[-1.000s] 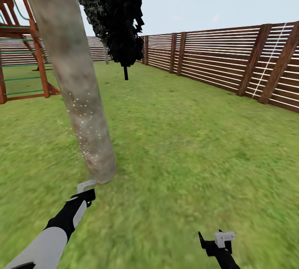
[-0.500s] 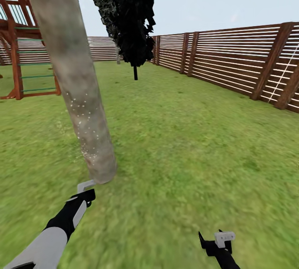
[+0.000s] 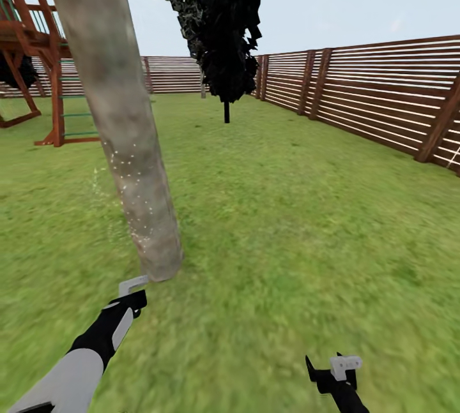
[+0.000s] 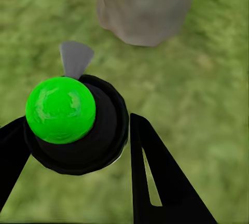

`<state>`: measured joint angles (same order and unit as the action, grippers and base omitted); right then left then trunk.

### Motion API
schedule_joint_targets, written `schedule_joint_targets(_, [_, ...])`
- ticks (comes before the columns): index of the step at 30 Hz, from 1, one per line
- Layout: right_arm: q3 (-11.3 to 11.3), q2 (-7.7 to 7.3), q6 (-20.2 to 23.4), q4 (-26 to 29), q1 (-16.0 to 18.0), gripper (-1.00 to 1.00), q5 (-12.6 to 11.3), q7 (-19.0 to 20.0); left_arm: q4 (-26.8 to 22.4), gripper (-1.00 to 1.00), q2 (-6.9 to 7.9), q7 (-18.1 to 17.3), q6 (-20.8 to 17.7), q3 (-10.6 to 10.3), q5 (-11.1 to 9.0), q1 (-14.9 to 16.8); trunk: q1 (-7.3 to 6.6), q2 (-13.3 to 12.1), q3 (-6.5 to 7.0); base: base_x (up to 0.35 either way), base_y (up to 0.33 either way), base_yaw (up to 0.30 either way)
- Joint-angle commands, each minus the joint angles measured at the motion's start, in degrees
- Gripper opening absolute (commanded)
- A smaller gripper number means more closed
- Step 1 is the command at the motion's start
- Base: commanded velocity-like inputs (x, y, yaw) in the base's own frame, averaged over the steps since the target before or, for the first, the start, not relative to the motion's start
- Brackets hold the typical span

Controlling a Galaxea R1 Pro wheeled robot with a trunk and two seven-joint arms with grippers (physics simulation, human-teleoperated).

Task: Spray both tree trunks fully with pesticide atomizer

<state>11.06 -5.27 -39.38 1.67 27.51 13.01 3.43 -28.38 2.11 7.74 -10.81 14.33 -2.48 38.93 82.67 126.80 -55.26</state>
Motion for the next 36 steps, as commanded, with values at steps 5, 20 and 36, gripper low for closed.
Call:
schedule_joint_targets(5, [0.0, 0.00, 0.0, 0.0, 0.0, 1.00, 0.0, 0.0, 0.0, -1.00, 0.00, 0.0, 0.0, 0.0, 0.0, 0.0, 0.00, 0.0, 0.00, 0.115, -0.272, 0.186])
schedule_joint_targets(20, [0.0, 0.00, 0.0, 0.0, -0.2, 1.00, 0.0, 0.0, 0.0, -1.00, 0.02, 0.0, 0.0, 0.0, 0.0, 0.0, 0.00, 0.0, 0.00, 0.115, -0.271, 0.016])
schedule_joint_targets(36, [-0.1, 0.06, 0.0, 0.0, -0.2, 1.00, 0.0, 0.0, 0.0, -1.00, -0.27, -0.1, 0.5, -0.3, 0.1, 0.0, 0.00, 0.0, 0.00, 0.095, -0.206, 0.273])
